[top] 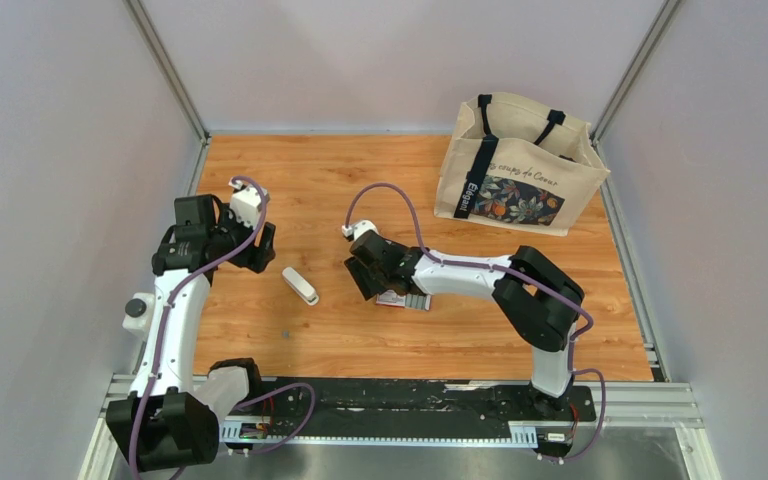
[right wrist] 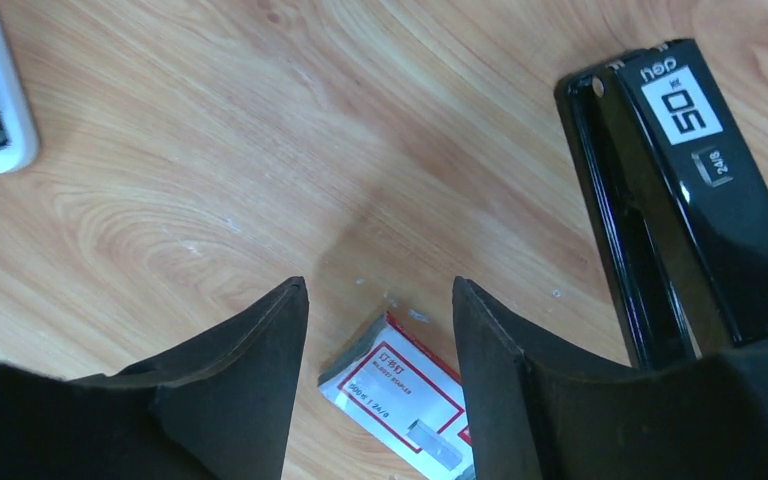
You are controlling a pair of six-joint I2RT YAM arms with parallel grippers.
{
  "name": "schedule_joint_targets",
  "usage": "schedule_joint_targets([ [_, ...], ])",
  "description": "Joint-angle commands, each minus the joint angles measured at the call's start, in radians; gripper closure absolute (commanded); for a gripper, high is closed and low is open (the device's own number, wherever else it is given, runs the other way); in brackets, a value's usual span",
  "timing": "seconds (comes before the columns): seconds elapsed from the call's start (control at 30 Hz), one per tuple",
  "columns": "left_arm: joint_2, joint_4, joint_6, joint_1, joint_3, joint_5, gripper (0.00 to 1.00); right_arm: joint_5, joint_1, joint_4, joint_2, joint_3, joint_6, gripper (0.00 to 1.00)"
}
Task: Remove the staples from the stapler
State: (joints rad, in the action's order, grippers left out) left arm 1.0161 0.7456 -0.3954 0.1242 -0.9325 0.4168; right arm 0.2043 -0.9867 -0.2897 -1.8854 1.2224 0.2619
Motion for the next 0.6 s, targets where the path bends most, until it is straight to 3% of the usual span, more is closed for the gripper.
schedule_joint_targets([
  [0.0,-0.021,0.011,-0.042,-0.003,-0.017,0.007,0.23,0.044,0.013,0.080,0.026,-0.061,0.042,0.42],
  [0.57,-0.034,0.011,-0.051,-0.011,-0.011,-0.001,0.23,0.017,0.026,0.247,0.209,-0.388,0.174,0.45],
])
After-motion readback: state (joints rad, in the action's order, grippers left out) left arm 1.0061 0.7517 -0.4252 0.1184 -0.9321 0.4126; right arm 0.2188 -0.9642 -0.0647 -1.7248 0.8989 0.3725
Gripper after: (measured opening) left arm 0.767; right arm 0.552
